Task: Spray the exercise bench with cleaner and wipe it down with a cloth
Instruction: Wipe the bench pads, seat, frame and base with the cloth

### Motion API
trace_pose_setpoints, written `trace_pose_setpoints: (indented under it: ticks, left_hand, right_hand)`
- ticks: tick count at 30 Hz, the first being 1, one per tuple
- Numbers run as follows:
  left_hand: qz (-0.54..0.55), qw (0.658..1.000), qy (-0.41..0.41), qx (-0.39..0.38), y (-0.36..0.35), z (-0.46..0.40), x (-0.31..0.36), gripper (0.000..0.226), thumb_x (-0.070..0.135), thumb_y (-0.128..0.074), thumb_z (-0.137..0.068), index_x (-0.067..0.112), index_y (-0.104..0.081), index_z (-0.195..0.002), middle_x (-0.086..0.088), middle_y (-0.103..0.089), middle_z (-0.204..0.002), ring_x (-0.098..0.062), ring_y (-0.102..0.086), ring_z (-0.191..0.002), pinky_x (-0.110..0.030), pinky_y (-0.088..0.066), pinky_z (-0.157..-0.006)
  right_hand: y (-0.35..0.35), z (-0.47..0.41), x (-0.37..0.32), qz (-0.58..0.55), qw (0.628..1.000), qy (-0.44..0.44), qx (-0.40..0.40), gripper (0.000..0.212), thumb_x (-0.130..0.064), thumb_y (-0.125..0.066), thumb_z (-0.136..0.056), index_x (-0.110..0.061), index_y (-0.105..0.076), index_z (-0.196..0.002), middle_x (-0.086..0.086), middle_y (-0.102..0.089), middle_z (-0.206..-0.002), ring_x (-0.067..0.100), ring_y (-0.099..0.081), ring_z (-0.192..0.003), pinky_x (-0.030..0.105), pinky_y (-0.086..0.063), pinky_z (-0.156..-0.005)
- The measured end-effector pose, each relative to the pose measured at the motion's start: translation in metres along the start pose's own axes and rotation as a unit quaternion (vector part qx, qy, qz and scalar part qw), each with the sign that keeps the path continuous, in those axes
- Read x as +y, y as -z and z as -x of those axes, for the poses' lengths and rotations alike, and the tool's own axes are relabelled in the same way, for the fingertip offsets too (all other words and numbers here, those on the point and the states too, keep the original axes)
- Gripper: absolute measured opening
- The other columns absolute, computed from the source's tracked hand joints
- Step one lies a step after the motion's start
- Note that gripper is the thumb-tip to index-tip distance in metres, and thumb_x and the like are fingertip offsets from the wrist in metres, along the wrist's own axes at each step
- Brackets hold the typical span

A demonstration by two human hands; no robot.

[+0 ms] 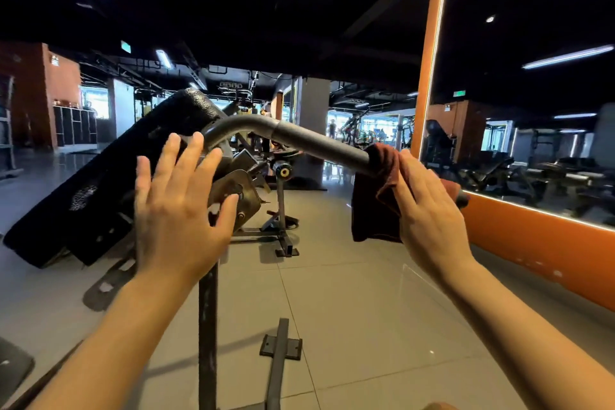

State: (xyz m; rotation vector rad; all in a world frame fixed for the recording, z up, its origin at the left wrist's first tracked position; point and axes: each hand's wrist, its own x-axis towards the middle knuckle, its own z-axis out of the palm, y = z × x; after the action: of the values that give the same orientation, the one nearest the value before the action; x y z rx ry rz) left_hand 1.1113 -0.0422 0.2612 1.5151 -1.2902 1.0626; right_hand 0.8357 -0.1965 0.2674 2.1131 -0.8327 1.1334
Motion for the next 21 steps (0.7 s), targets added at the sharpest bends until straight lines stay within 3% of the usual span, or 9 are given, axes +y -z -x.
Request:
trace_pose_setpoints:
  ticks: [3, 6, 9, 13, 17, 19, 21]
  left_hand:
    - [0.075, 0.995, -0.051, -0.029, -0.014, 0.019, 0.037, 0.056, 0.035, -0.050, -0.086, 0.015, -0.048, -0.138, -0.010, -0.037, -0.152, -0.025, -0.022, -0.146, -0.039, 0.001, -0.121]
    - [0.147, 0.983, -0.061, -0.096, -0.034, 0.036, 0.070, 0.055, 0.035, -0.048, -0.087, 0.020, -0.046, -0.140, -0.005, -0.035, -0.154, -0.019, -0.019, -0.147, -0.034, -0.001, -0.122]
    - [0.210, 0.964, -0.053, -0.157, -0.052, 0.056, 0.100, 0.057, 0.042, -0.044, -0.087, 0.025, -0.041, -0.141, -0.002, -0.036, -0.153, -0.014, -0.021, -0.145, -0.036, -0.012, -0.118]
    - [0.318, 0.917, 0.017, -0.241, -0.067, 0.084, 0.135, 0.057, 0.047, -0.050, -0.088, 0.034, -0.040, -0.143, 0.012, -0.034, -0.151, 0.000, -0.026, -0.138, -0.018, -0.019, -0.109]
    - [0.421, 0.846, 0.088, -0.316, -0.075, 0.108, 0.154, 0.047, 0.035, -0.058, -0.095, 0.042, -0.038, -0.136, 0.025, -0.038, -0.136, 0.005, -0.036, -0.124, -0.011, -0.028, -0.100]
    - [0.486, 0.784, 0.153, -0.354, -0.076, 0.113, 0.153, 0.041, 0.035, -0.055, -0.094, 0.045, -0.040, -0.131, 0.024, -0.043, -0.132, 0.002, -0.042, -0.124, -0.021, -0.036, -0.103]
    - [0.538, 0.726, 0.197, -0.380, -0.075, 0.112, 0.144, 0.035, 0.036, -0.053, -0.093, 0.048, -0.044, -0.125, 0.022, -0.051, -0.127, 0.000, -0.050, -0.121, -0.018, -0.044, -0.097]
  right_hand:
    - [0.009, 0.030, 0.029, -0.025, 0.998, -0.060, -0.021, 0.068, -0.004, -0.051, -0.087, -0.003, -0.029, -0.151, 0.022, -0.036, -0.152, 0.041, -0.041, -0.135, 0.054, -0.041, -0.105]
    - [0.025, 0.049, 0.051, -0.098, 0.983, -0.149, -0.034, 0.069, -0.004, -0.048, -0.097, -0.021, -0.017, -0.156, 0.006, -0.026, -0.159, 0.032, -0.039, -0.136, 0.044, -0.050, -0.095]
    - [0.037, 0.073, 0.066, -0.157, 0.963, -0.208, -0.063, 0.055, 0.004, -0.038, -0.097, -0.016, -0.037, -0.148, 0.002, -0.038, -0.152, 0.025, -0.043, -0.130, 0.026, -0.040, -0.090]
    - [0.042, 0.111, 0.065, -0.199, 0.942, -0.230, -0.140, 0.047, 0.005, -0.041, -0.093, -0.014, -0.053, -0.134, 0.000, -0.054, -0.137, 0.018, -0.050, -0.122, 0.027, -0.037, -0.096]
    - [0.049, 0.127, 0.036, -0.276, 0.903, -0.247, -0.218, 0.040, 0.004, -0.042, -0.097, -0.017, -0.058, -0.127, -0.005, -0.059, -0.116, 0.014, -0.055, -0.104, 0.018, -0.036, -0.081]
    - [0.050, 0.126, 0.010, -0.349, 0.869, -0.249, -0.247, 0.046, -0.001, -0.041, -0.100, -0.039, -0.057, -0.120, -0.018, -0.060, -0.111, -0.003, -0.056, -0.097, 0.006, -0.039, -0.078]
    - [0.042, 0.125, -0.016, -0.416, 0.834, -0.249, -0.263, 0.046, -0.006, -0.041, -0.102, -0.050, -0.053, -0.113, -0.031, -0.058, -0.110, -0.014, -0.054, -0.104, 0.003, -0.041, -0.084]
